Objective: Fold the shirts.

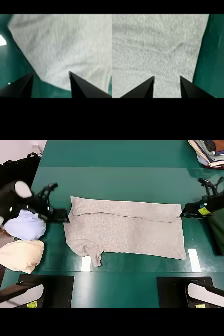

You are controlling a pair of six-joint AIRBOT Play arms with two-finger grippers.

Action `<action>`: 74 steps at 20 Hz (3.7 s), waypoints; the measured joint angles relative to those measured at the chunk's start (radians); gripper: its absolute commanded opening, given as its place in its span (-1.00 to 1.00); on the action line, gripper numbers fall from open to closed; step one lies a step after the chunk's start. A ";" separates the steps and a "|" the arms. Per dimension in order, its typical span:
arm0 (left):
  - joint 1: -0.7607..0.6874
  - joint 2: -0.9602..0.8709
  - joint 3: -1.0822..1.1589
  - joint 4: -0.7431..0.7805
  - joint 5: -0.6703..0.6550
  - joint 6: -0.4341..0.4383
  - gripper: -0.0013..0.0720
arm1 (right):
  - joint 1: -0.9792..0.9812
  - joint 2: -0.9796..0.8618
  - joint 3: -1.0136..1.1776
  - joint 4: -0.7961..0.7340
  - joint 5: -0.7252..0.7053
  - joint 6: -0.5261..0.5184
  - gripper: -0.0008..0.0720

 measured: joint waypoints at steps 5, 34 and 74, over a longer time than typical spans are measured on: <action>0.001 0.208 -0.315 -0.079 0.019 -0.073 0.41 | -0.034 0.108 -0.097 0.049 -0.021 -0.005 0.08; 0.001 0.300 -0.451 -0.396 0.179 0.072 -0.90 | -0.299 0.239 -0.481 -0.026 0.100 -0.013 0.33; 0.001 -0.071 0.023 -0.180 0.402 0.136 0.40 | 0.018 -0.309 0.278 0.060 0.108 0.003 0.27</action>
